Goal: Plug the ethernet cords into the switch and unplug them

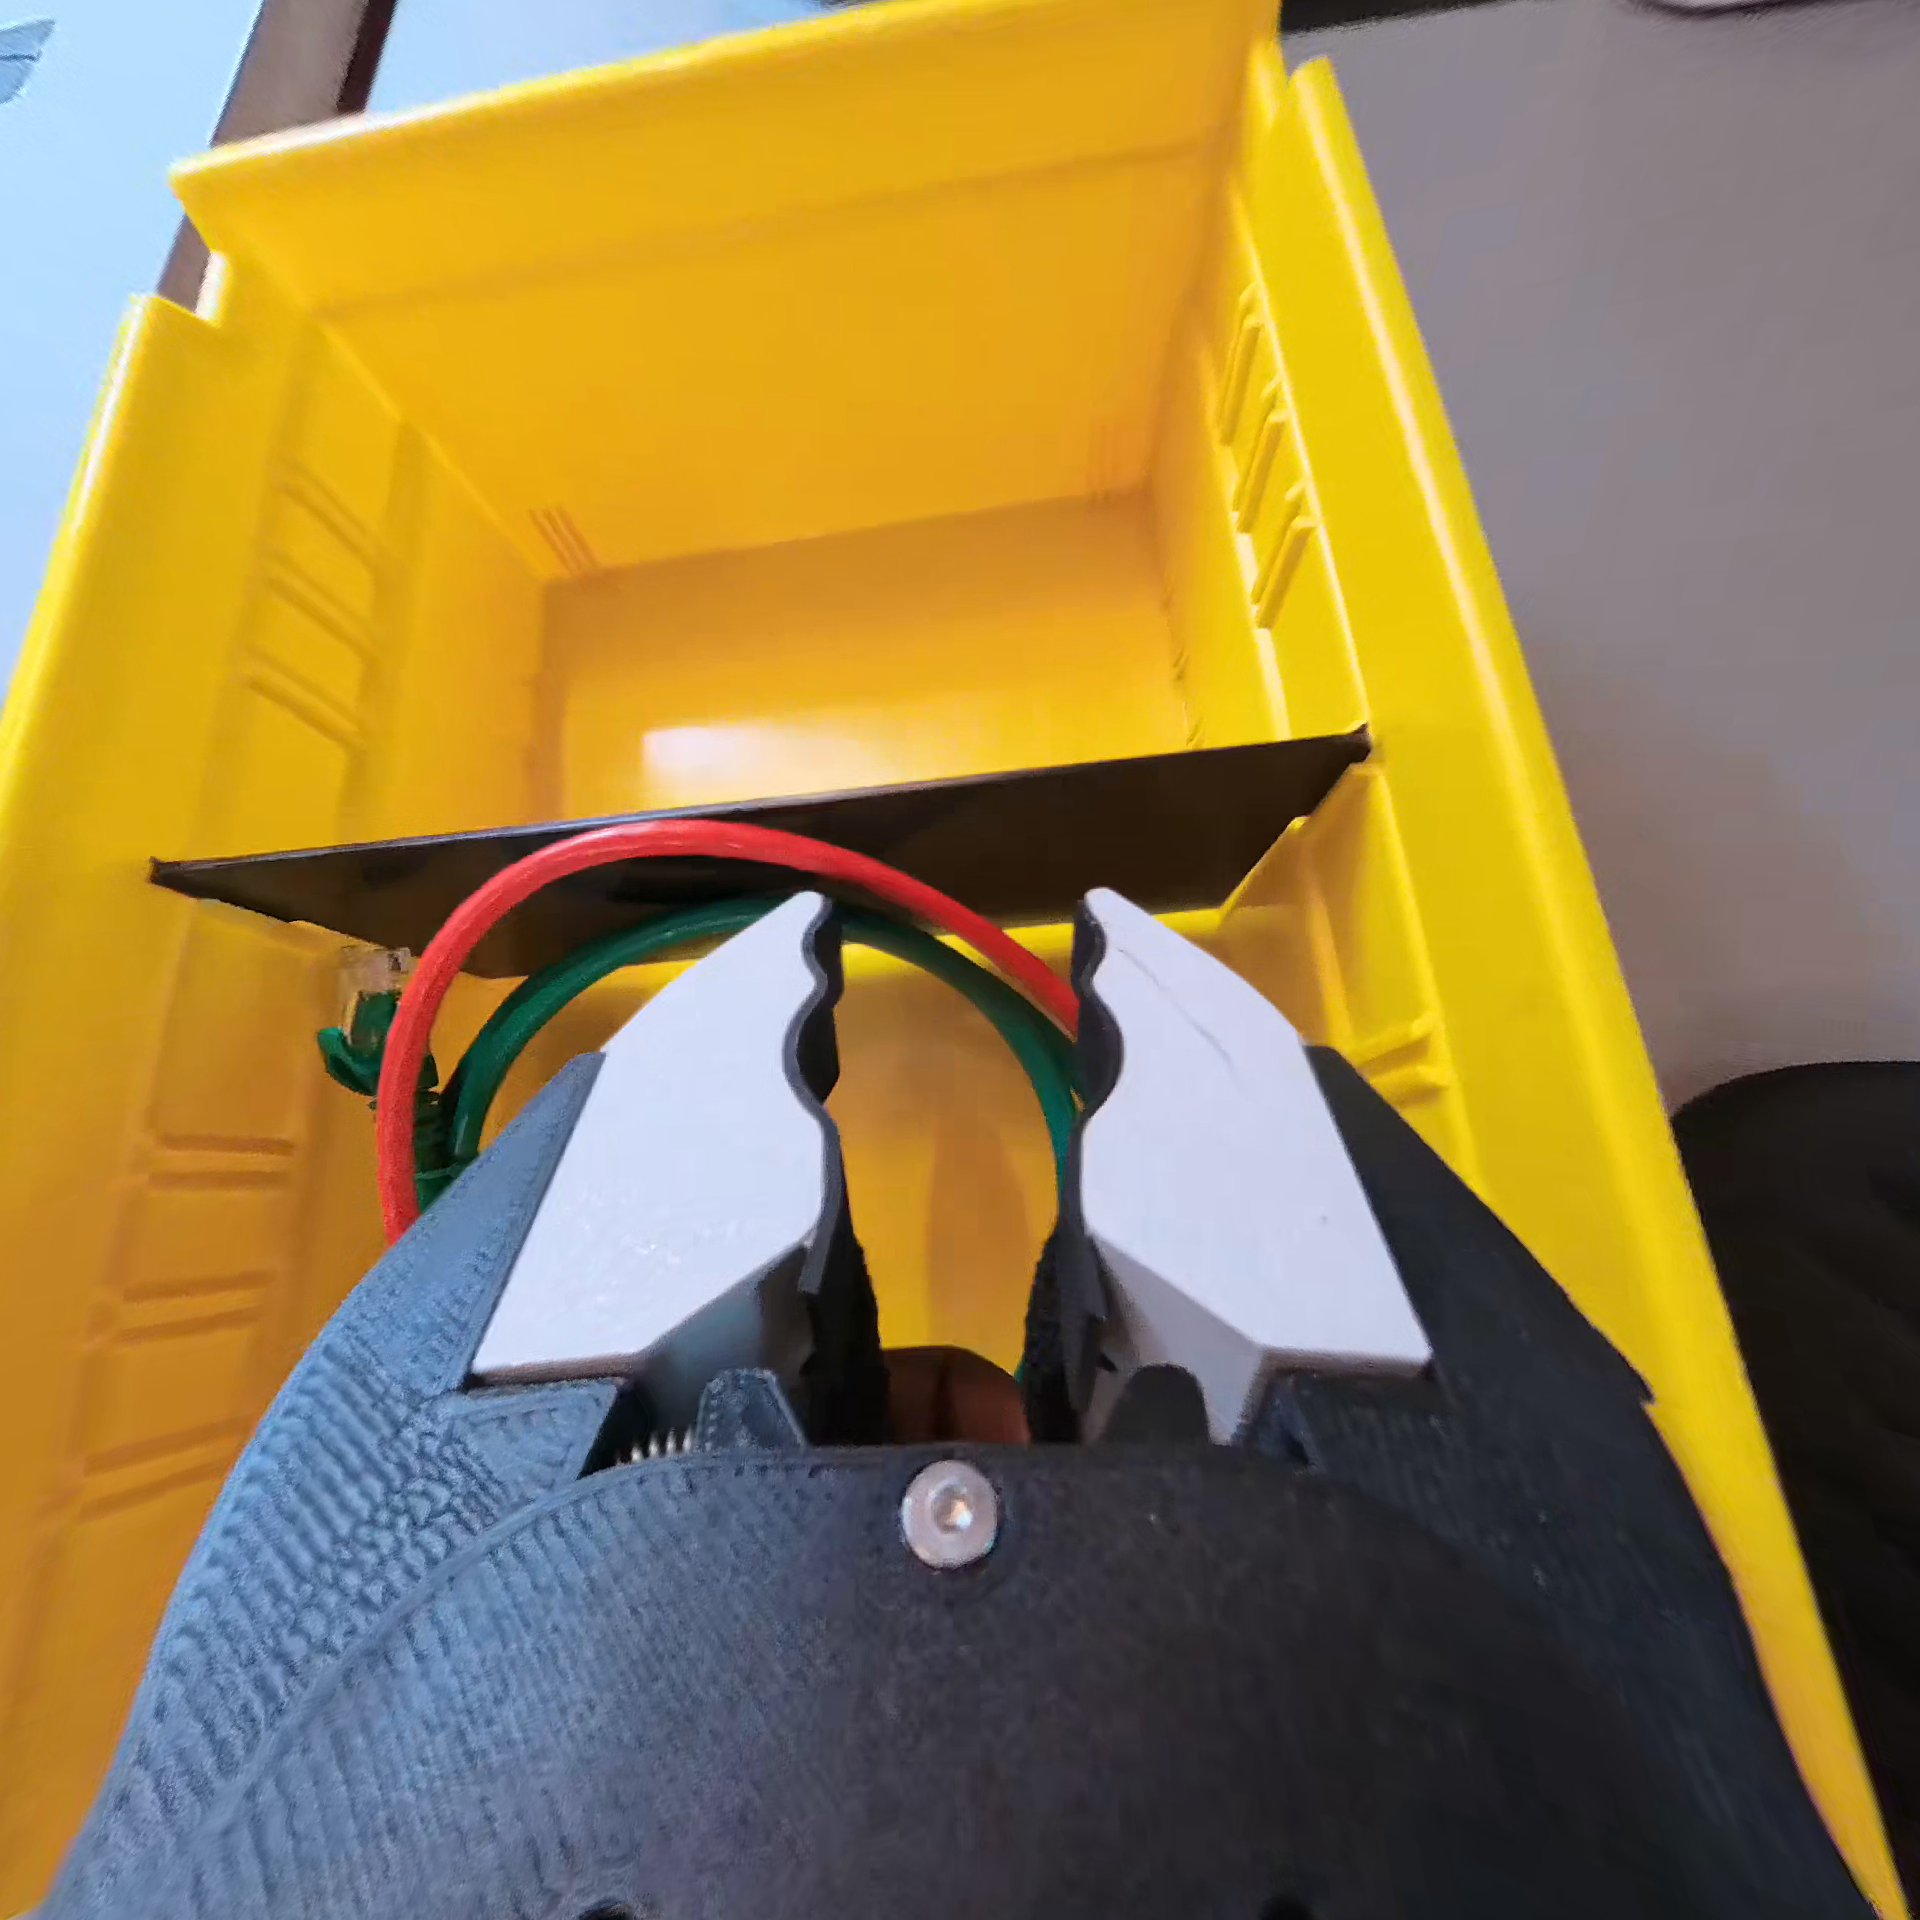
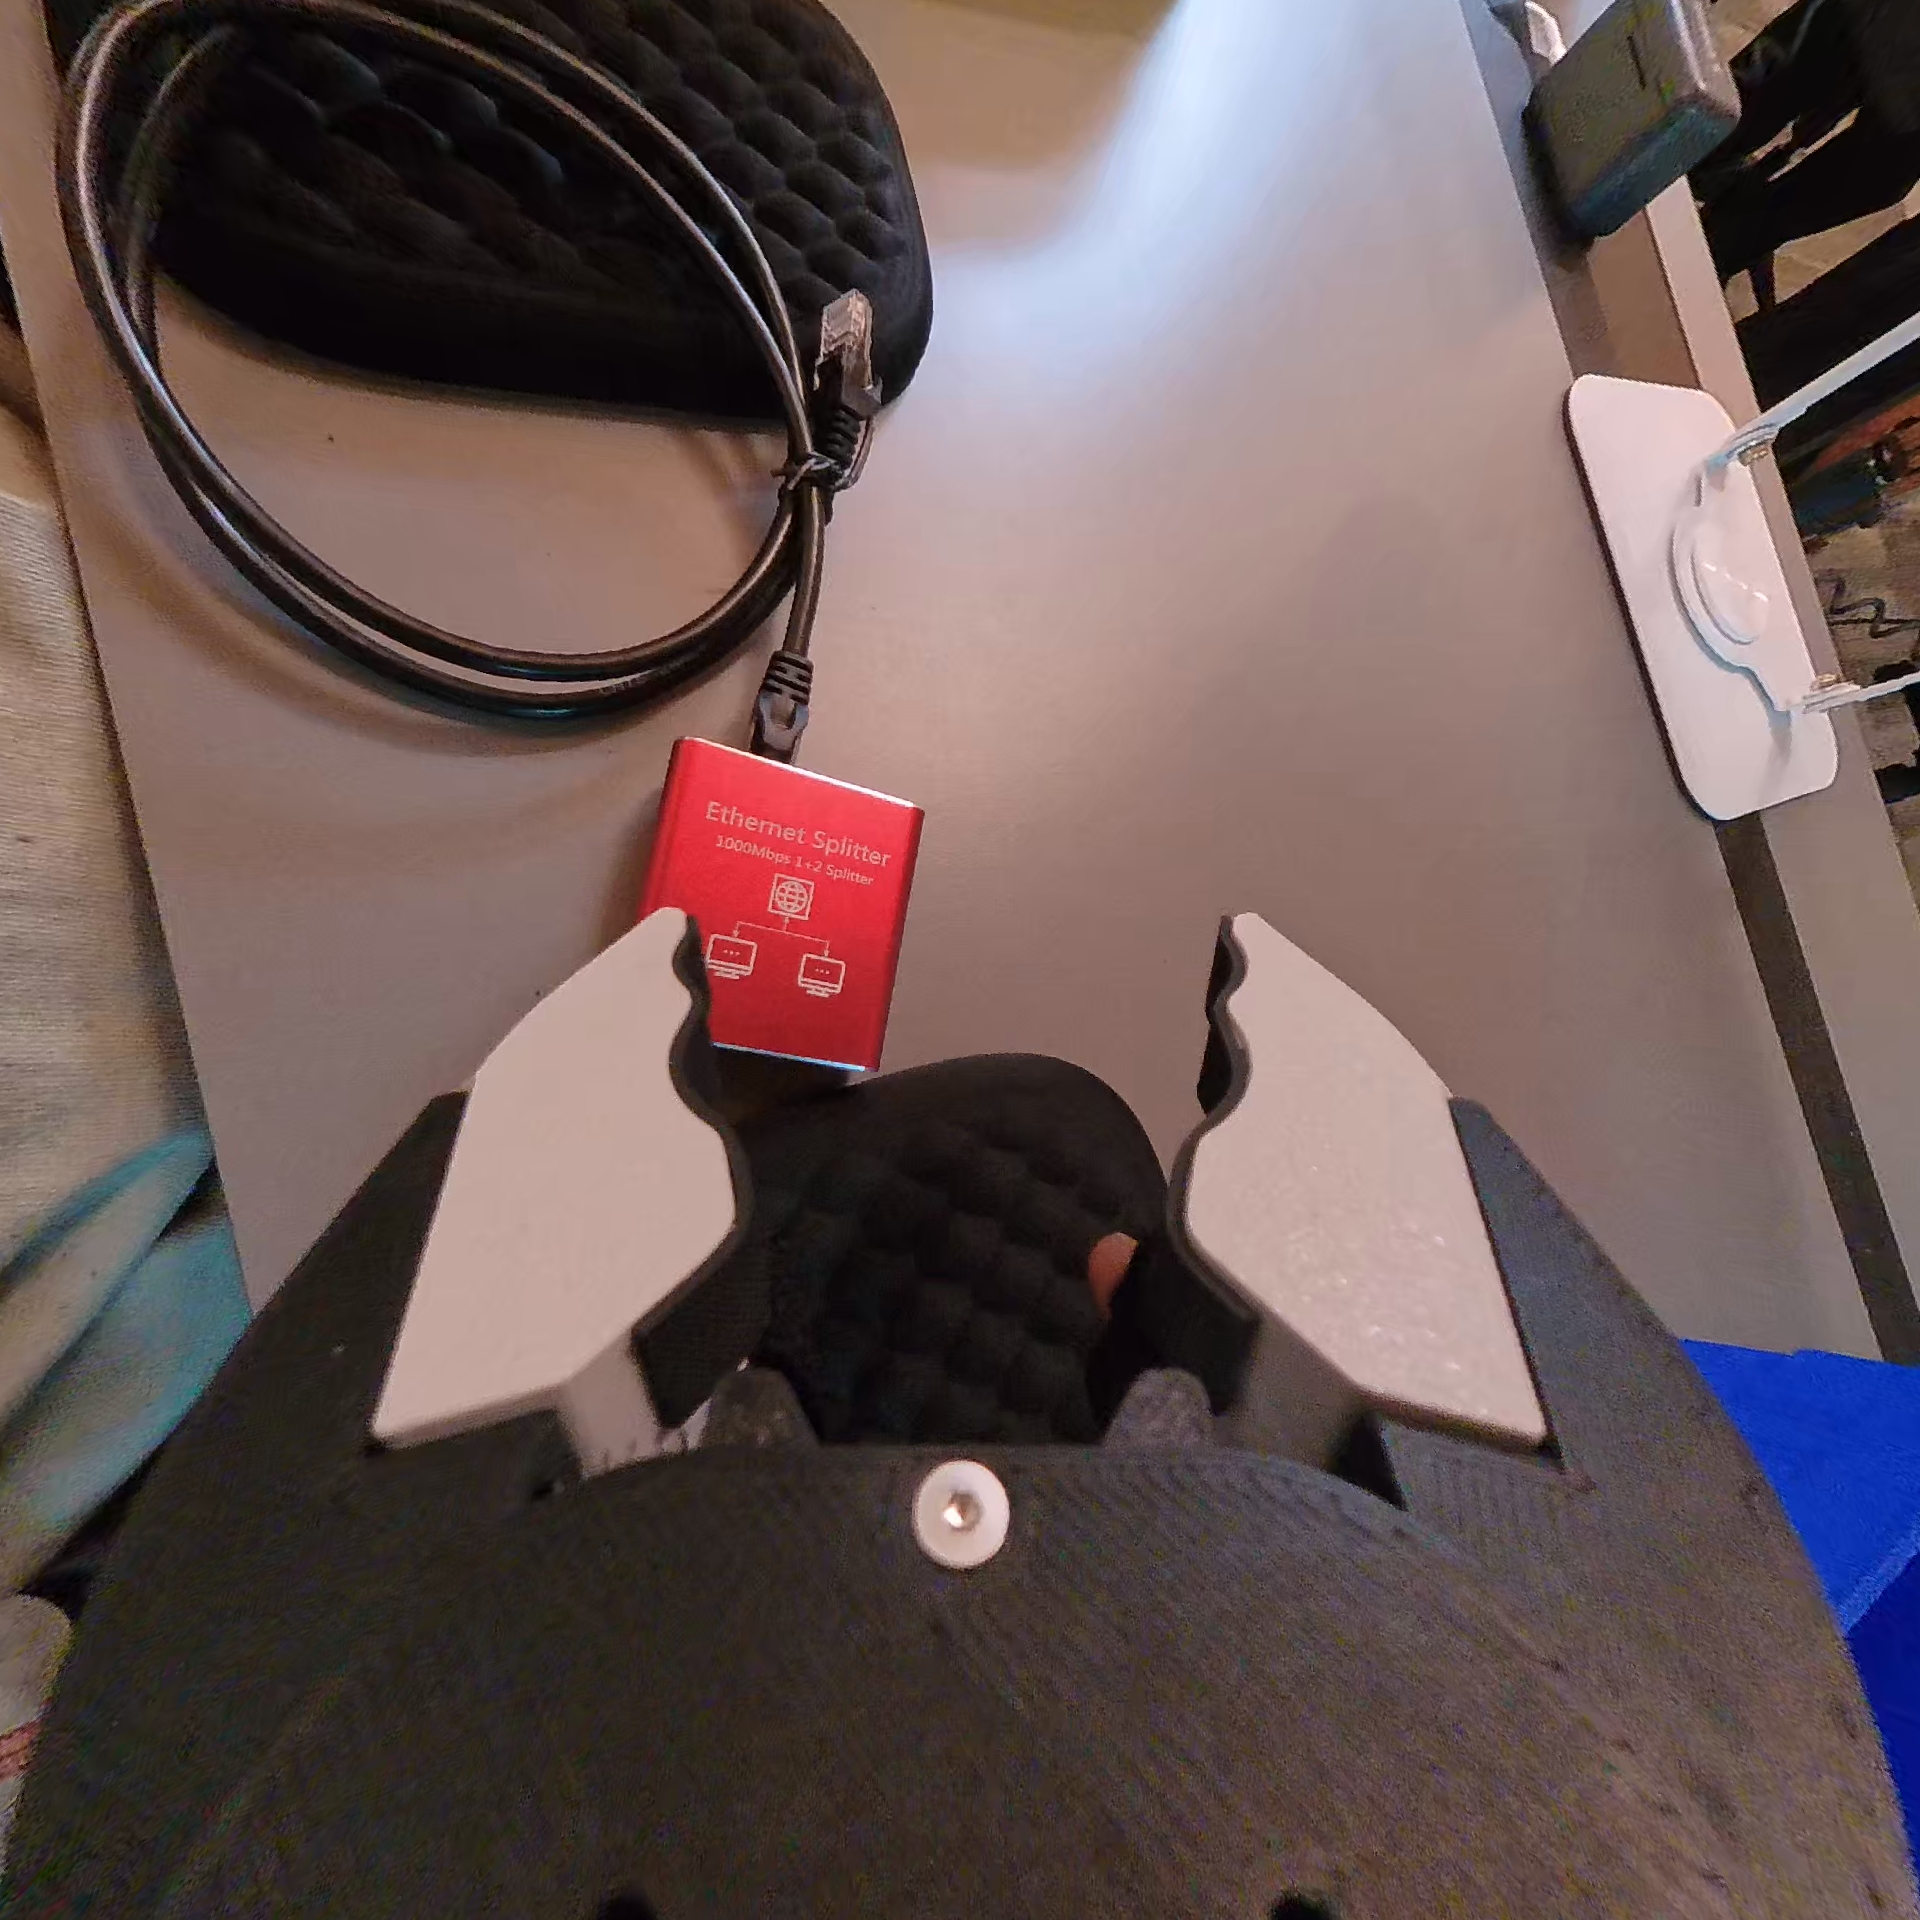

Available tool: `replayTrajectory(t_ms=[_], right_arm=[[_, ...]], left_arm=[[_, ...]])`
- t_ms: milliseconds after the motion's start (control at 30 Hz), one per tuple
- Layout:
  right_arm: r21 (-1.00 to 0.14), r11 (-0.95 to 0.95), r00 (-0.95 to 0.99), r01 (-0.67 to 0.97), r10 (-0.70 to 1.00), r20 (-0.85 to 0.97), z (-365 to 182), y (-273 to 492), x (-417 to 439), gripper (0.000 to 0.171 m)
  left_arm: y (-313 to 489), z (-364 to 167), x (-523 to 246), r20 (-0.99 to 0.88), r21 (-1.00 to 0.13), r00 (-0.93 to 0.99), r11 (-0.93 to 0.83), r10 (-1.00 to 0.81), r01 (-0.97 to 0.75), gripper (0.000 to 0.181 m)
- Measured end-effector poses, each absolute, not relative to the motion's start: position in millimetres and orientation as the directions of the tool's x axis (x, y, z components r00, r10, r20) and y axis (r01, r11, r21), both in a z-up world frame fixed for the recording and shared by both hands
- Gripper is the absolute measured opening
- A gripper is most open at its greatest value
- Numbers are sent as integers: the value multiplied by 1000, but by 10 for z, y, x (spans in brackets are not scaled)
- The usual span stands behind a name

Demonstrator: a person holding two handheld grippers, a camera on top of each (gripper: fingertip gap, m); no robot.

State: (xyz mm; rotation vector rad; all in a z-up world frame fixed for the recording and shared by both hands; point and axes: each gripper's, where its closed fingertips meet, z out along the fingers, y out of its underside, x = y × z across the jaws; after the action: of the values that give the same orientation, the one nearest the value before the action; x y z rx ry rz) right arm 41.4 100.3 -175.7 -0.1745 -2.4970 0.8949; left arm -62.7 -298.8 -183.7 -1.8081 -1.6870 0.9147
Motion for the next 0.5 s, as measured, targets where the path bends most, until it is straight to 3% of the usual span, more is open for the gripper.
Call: replayTrajectory(t_ms=[100,267,500], right_arm=[[-623,782,-871,-34,283,402,-1766,1032,407,92],[-616,788,-861,-14,304,408,-1784,1131,386,91],[-657,753,-847,-32,328,418,-1720,1117,380,89]], left_arm=[[-2991,-1839,-618,-172,-740,0,-129,985,660,24],[-2938,-1533,-492,-148,-821,-1,-122,989,558,18],[-2909,-487,-59,7,-992,78,-3,997,129,5]])
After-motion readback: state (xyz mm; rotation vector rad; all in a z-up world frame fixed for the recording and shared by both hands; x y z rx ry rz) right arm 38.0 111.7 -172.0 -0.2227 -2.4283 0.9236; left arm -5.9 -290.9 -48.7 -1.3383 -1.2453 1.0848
